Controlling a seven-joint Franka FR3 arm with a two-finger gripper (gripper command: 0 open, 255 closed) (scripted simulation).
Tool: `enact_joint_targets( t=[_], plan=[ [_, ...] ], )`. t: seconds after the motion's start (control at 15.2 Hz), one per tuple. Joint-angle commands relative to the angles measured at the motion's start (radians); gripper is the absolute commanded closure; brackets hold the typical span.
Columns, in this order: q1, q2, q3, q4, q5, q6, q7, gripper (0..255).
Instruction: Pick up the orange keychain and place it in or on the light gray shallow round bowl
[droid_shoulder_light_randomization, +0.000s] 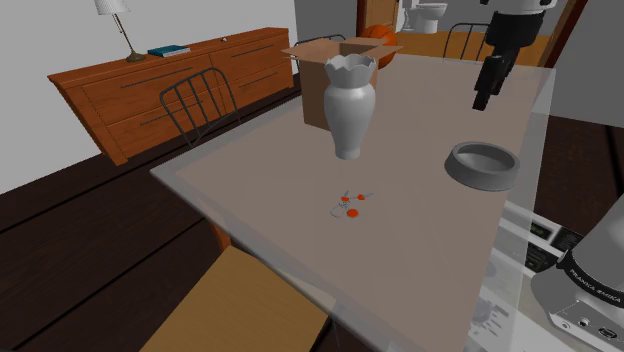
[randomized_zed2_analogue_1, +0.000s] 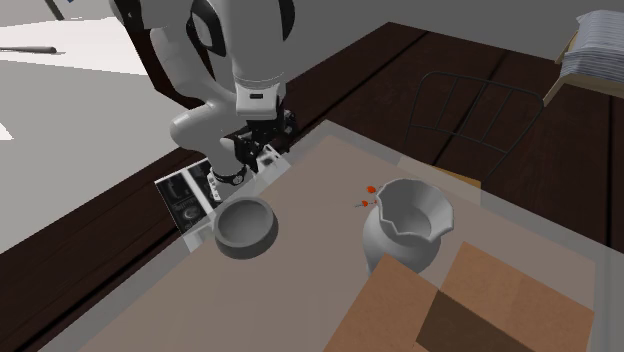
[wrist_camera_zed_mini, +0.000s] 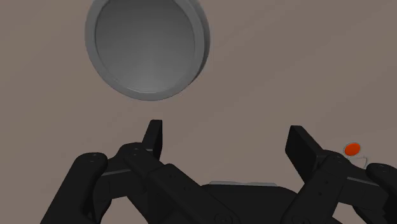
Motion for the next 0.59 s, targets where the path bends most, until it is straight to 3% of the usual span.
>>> enact_joint_targets(
  t=[0.0,0.53],
  plan=[
    [0.000,0.000,0.000,0.000,0.000,0.000,0.000,0],
    [0.048,0.116,0.158,-0.056,0.104,0.172,0.200,0]
  ],
)
